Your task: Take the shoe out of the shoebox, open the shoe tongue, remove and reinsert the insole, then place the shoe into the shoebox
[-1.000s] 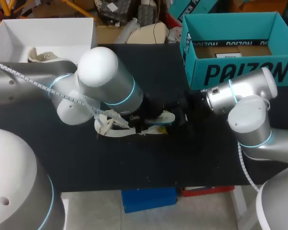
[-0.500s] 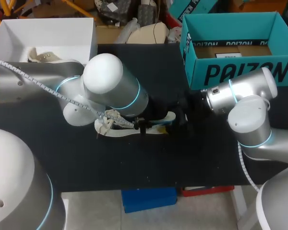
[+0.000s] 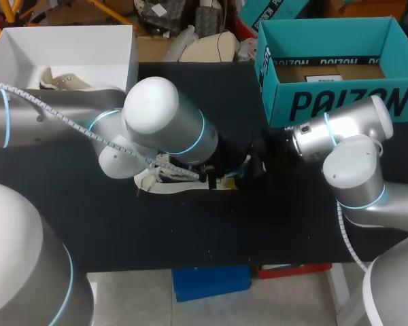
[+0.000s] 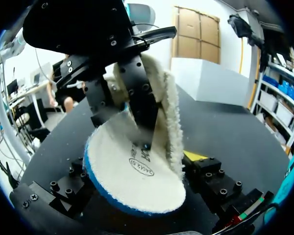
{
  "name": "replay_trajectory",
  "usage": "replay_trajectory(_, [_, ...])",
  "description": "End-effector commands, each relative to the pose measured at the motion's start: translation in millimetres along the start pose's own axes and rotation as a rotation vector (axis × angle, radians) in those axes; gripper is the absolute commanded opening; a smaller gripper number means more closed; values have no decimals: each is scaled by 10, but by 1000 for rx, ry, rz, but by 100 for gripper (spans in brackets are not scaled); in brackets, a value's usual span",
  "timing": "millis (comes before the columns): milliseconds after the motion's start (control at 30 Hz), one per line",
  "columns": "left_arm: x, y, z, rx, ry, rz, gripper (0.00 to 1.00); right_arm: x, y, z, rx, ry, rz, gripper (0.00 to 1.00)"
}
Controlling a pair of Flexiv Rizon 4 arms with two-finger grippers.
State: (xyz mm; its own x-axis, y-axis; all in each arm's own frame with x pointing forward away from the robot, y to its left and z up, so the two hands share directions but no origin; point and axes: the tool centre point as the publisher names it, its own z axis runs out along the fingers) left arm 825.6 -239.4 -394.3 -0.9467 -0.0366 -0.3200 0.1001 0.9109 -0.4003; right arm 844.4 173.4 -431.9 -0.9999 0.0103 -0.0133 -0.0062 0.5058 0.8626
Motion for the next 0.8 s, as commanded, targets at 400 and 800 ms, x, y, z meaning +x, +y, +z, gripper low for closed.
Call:
replay_trajectory(400, [55,-61,-257,94,61,-19,0,-4,-23,9,1,-1,0,0])
replay_trajectory(800, [83,-467,-1008,335,89,-33,0,-4,-23,9,1,-1,0,0])
